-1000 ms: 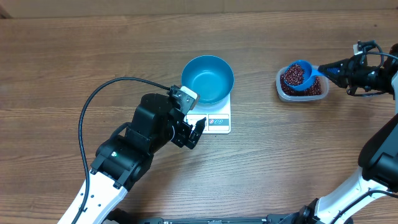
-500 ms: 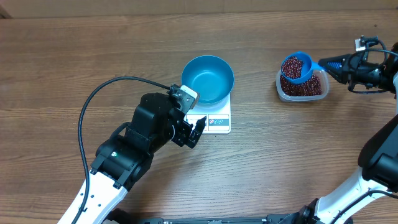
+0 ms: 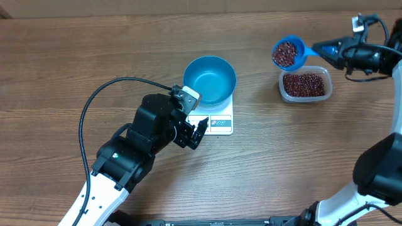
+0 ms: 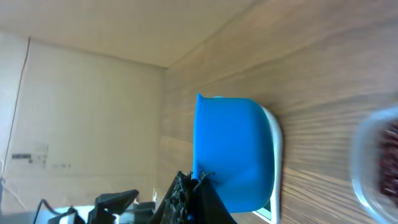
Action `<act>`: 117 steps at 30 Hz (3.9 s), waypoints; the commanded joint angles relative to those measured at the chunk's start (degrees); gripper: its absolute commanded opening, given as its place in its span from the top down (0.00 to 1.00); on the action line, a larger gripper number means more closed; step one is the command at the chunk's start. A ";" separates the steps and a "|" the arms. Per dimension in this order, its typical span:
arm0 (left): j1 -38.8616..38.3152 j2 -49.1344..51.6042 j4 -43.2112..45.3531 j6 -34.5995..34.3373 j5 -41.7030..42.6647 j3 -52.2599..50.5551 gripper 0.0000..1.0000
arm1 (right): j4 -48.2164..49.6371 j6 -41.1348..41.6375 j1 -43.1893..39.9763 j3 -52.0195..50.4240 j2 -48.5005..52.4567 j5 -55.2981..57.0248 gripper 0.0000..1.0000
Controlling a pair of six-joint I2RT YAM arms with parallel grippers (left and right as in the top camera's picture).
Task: Scoop item into bowl and weigh 150g on scale
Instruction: 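Lift the bean-filled scoop up out of the tub with the right gripper, then swing the blue scoop over the teal bowl and tip beans in, then hold the scoop inverted over the bowl to empty remaining beans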
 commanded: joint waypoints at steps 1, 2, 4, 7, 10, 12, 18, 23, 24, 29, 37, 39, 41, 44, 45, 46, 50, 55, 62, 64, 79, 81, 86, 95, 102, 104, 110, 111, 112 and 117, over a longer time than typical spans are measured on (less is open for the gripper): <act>0.11 0.17 0.22 -0.57 0.63 -0.28 0.00 | 0.20 2.45 4.02 3.15 -2.78 0.04 0.96; 0.11 0.17 0.22 -0.59 0.63 -0.28 0.01 | 0.22 2.54 4.98 3.48 -2.82 0.13 0.96; 0.11 0.17 0.22 -0.57 0.63 -0.28 0.00 | 0.52 3.26 7.19 3.87 -2.82 0.44 0.96; 0.11 0.17 0.22 -0.59 0.63 -0.28 0.00 | 1.95 4.37 10.58 3.89 -2.82 1.79 0.96; 0.11 0.17 0.22 -0.59 0.63 -0.28 0.01 | 3.43 5.90 14.03 3.89 -2.82 5.33 0.96; 0.11 0.17 0.22 -0.57 0.63 -0.28 0.01 | 4.26 6.99 16.33 3.89 -2.82 8.20 0.96; 0.11 0.17 0.22 -0.57 0.63 -0.28 0.01 | 5.53 7.50 23.28 3.89 -2.82 15.32 0.96; 0.11 0.17 0.22 -0.57 0.61 -0.28 0.00 | 7.06 8.66 28.81 3.89 -2.82 23.02 0.96; 0.11 0.17 0.24 -0.57 0.61 -0.31 0.01 | 7.65 8.63 29.94 3.89 -2.82 24.79 0.96; 0.11 0.17 0.24 -0.57 0.61 -0.28 0.00 | 10.14 8.68 35.34 3.89 -2.80 36.96 0.96; 0.11 0.17 0.24 -0.57 0.61 -0.28 0.00 | 12.52 8.66 40.74 3.87 -2.80 48.76 0.96; 0.11 0.17 0.22 -0.57 0.61 -0.28 0.00 | 13.05 8.66 41.46 3.85 -2.80 50.36 0.96; 0.11 0.17 0.24 -0.57 0.63 -0.28 0.00 | 13.46 8.63 41.57 3.85 -2.80 50.71 0.96; 0.11 0.17 0.24 -0.57 0.61 -0.28 0.01 | 13.79 8.63 41.53 3.85 -2.80 51.04 0.96; 0.11 0.17 0.24 -0.57 0.61 -0.28 0.00 | 13.86 8.61 41.53 3.85 -2.80 51.54 0.96; 0.11 0.17 0.24 -0.57 0.63 -0.28 0.00 | 13.92 8.61 41.53 3.85 -2.80 52.13 0.96; 0.11 0.17 0.24 -0.57 0.61 -0.31 0.01 | 14.27 8.61 41.53 3.85 -2.75 53.59 0.96; 0.11 0.17 0.26 -0.57 0.61 -0.28 0.00 | 14.45 8.59 41.55 3.85 -2.75 54.07 0.96; 0.11 0.17 0.24 -0.57 0.61 -0.31 0.00 | 14.16 8.59 42.42 3.85 -2.75 57.55 0.96; 0.11 0.17 0.24 -0.57 0.61 -0.31 0.00 | 13.97 8.55 43.34 3.85 -2.75 59.76 0.96; 0.11 0.17 0.22 -0.55 0.61 -0.28 0.01 | 13.94 8.17 51.30 3.85 -2.75 75.34 0.96; 0.11 0.17 0.22 -0.55 0.61 -0.28 0.01 | 13.99 8.20 52.15 3.85 -2.75 77.77 0.96; 0.11 0.17 0.22 -0.57 0.61 -0.31 0.00 | 14.21 8.17 53.79 3.85 -2.75 81.07 0.96; 0.11 0.17 0.22 -0.57 0.61 -0.31 0.00 | 15.26 8.20 54.40 3.85 -2.75 81.83 0.96; 0.11 0.17 0.22 -0.57 0.61 -0.31 0.01 | 15.32 8.17 54.40 3.85 -2.75 81.83 0.96; 0.11 0.17 0.22 -0.57 0.61 -0.31 0.00 | 15.34 8.17 54.40 3.85 -2.75 81.83 0.96; 0.11 0.17 0.20 -0.57 0.61 -0.28 0.01 | 15.30 8.17 54.40 3.85 -2.75 81.83 0.96; 0.11 0.17 0.20 -0.57 0.61 -0.31 0.01 | 15.28 8.15 54.40 3.85 -2.75 81.83 0.96; 0.11 0.17 0.20 -0.57 0.61 -0.31 0.00 | 15.28 8.15 54.51 3.85 -2.75 81.83 0.96; 0.11 0.17 0.20 -0.57 0.61 -0.31 0.00 | 15.30 8.07 55.58 3.85 -2.75 82.12 0.96</act>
